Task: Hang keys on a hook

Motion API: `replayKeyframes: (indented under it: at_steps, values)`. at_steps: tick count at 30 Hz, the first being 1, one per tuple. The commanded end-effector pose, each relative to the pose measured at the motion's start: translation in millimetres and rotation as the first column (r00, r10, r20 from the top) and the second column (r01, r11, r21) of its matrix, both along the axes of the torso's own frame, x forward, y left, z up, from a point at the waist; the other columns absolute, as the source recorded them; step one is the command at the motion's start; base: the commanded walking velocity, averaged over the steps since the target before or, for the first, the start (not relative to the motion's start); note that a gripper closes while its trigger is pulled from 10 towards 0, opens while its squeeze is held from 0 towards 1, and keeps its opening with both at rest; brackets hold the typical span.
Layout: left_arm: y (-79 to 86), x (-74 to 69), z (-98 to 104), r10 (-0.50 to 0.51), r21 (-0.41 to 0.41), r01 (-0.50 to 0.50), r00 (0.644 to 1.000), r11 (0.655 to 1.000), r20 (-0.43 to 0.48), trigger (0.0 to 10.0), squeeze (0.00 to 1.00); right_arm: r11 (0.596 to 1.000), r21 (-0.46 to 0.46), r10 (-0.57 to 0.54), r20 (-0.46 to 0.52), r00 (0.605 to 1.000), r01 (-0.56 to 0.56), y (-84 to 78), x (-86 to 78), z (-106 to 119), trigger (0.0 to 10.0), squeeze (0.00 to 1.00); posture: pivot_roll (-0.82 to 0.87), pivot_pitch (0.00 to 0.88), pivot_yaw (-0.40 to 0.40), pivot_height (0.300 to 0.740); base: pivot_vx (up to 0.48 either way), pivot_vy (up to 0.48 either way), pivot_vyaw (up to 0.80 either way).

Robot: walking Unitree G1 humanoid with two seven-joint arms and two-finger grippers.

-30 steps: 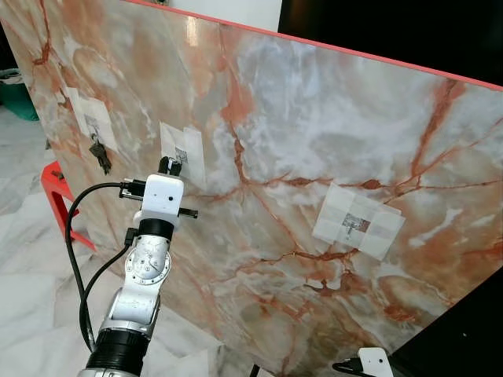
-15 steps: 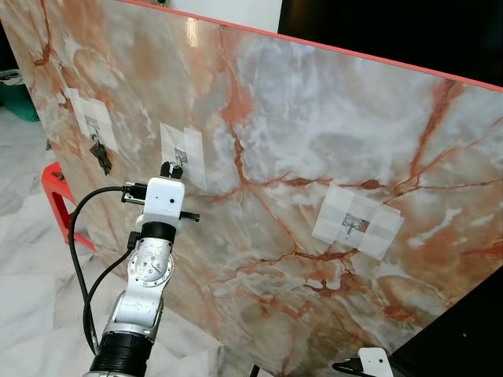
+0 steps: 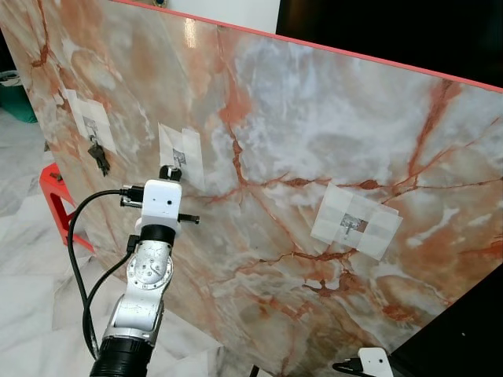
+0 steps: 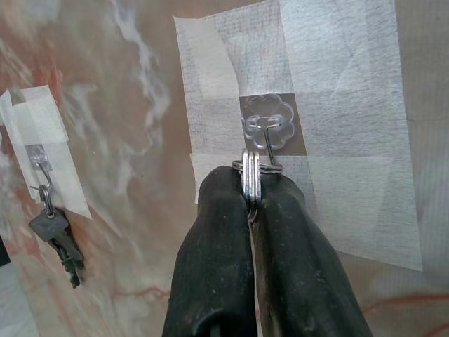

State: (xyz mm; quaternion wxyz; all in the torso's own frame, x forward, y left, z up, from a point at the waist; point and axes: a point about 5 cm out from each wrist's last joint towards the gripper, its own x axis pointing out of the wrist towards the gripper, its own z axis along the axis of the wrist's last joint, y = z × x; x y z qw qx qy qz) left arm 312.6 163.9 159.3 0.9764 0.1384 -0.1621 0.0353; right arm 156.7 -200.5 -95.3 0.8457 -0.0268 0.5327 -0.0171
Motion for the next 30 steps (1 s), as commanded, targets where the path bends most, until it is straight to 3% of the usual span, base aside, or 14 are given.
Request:
replayKeyframes:
  at_steps: [1,30]
  values:
    - [3.0,-4.5,-33,0.017,-0.007,-0.019,0.986,1.0,-0.164,10.0,0.0,1.0,-0.017,-0.01,0.023,1.0,0.01,-6.9,6.8,4,10.0,0.0,0.1,0.0,-0.131,0.74,0.0,0.0,0.0]
    - [10.3,-11.2,-47,0.098,-0.003,-0.102,0.957,0.995,-0.272,10.0,0.0,1.0,-0.016,-0.01,0.024,1.0,0.011,-6.8,7.1,4,10.0,0.0,0.1,0.0,-0.13,0.74,0.0,0.0,0.0]
